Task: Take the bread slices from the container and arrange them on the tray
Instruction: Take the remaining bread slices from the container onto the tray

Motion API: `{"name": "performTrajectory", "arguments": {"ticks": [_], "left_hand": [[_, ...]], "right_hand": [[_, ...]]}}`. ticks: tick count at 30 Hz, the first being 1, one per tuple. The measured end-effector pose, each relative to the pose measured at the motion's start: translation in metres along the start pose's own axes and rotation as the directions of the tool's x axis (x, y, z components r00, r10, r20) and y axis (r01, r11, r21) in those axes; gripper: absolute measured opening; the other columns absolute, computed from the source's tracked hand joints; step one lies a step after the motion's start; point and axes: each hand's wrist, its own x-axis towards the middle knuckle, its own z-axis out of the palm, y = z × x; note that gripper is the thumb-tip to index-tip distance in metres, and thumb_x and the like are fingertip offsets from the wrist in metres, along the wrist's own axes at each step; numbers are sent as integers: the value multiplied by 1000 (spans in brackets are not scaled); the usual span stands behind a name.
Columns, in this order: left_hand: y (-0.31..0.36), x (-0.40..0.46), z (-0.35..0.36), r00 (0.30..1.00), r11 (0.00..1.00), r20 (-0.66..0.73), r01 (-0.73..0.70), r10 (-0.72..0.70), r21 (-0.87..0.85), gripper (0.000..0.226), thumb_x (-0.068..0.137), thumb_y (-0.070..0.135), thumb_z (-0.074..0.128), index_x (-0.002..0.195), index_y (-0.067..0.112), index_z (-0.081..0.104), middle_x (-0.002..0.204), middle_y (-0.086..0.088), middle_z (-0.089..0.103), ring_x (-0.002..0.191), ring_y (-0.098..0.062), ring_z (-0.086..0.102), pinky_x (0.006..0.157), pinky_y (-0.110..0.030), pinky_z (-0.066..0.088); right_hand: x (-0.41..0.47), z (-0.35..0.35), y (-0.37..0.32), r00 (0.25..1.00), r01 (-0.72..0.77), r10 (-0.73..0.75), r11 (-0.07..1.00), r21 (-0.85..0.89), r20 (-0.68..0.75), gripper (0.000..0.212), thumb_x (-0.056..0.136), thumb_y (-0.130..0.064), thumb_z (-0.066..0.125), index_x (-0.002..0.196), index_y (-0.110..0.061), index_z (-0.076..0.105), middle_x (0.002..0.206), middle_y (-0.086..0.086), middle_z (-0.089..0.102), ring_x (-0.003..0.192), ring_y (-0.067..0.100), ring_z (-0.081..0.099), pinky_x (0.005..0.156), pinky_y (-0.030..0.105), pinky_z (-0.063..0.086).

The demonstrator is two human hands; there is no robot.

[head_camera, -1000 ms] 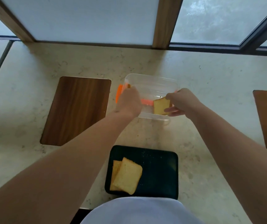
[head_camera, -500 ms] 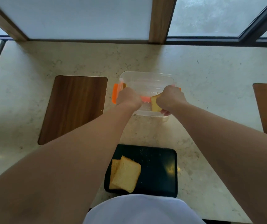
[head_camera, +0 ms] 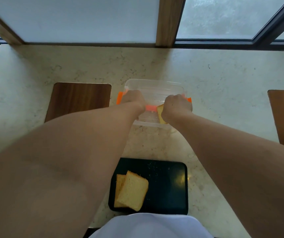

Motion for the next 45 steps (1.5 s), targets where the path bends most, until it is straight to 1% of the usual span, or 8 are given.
{"name": "performTrajectory", "arguments": {"ticks": [7, 13, 19, 27, 33, 37, 41, 45], "left_hand": [[4, 12, 4, 1000, 1000, -15, -5, 4, -21, 16, 92, 1, 46, 88, 6, 60, 67, -8, 67, 58, -21, 70, 49, -28, 49], [5, 16, 3, 999, 998, -27, -22, 24, 50, 22, 86, -3, 50, 102, 4, 64, 89, -10, 66, 80, -26, 67, 55, -30, 44], [-1, 9, -7, 995, 999, -95, -44, 43, -9, 19, 81, -1, 49, 66, 11, 48, 65, -3, 50, 57, -19, 51, 48, -25, 35], [-5, -19, -76, 956, 975, -267, -165, 121, -151, 13, 87, 17, 56, 79, 8, 62, 63, -6, 64, 52, -14, 64, 54, -26, 52], [-27, -96, -103, 900, 819, -401, -357, 173, -449, 2, 87, 21, 62, 88, 20, 61, 75, -2, 63, 55, -11, 61, 39, -16, 42], [-87, -166, -55, 914, 591, -355, -399, 197, -701, 16, 92, 25, 65, 107, 20, 61, 83, -1, 68, 47, -5, 56, 40, -17, 44], [-159, -223, 35, 989, 431, -90, -133, 118, -892, 16, 91, 24, 68, 106, 17, 65, 63, -3, 62, 42, -11, 48, 36, -18, 37], [-209, -248, 106, 993, 447, 36, 84, -114, -891, 15, 93, 18, 66, 108, 16, 64, 51, -4, 55, 38, -10, 46, 35, -19, 33]], "right_hand": [[11, 5, 1, 988, -152, 139, 941, 302, 63, 61, 87, -5, 52, 143, 0, 28, 95, 8, 66, 88, 30, 67, 57, 32, 42], [6, 4, -3, 989, -98, 61, 950, 297, 134, 17, 81, -2, 51, 73, -16, 48, 91, 7, 70, 83, 25, 69, 61, 30, 48], [-1, -5, 0, 997, -61, 48, 959, 278, 54, 18, 78, -1, 52, 69, -15, 46, 72, 3, 52, 57, 17, 50, 46, 26, 33], [-30, -63, 10, 994, -19, 65, 884, 466, -84, 7, 75, -6, 52, 76, -10, 58, 72, 8, 68, 62, 20, 66, 53, 27, 47], [-102, -90, 39, 957, 198, 39, 638, 744, -288, 9, 79, -24, 61, 76, -17, 65, 58, -3, 65, 41, 6, 63, 38, 15, 43], [-178, -44, 82, 972, 220, 21, 262, 940, -234, 9, 84, -24, 65, 78, -19, 69, 47, -9, 51, 39, 8, 48, 34, 16, 32], [-235, 46, 117, 999, 5, 33, -81, 997, -3, 10, 92, -14, 63, 90, -8, 72, 61, -3, 42, 47, 11, 32, 40, 24, 22], [-264, 111, 125, 985, -92, 143, -20, 996, 94, 13, 94, -16, 64, 91, -16, 76, 61, 0, 41, 45, 11, 28, 41, 26, 19]]}}
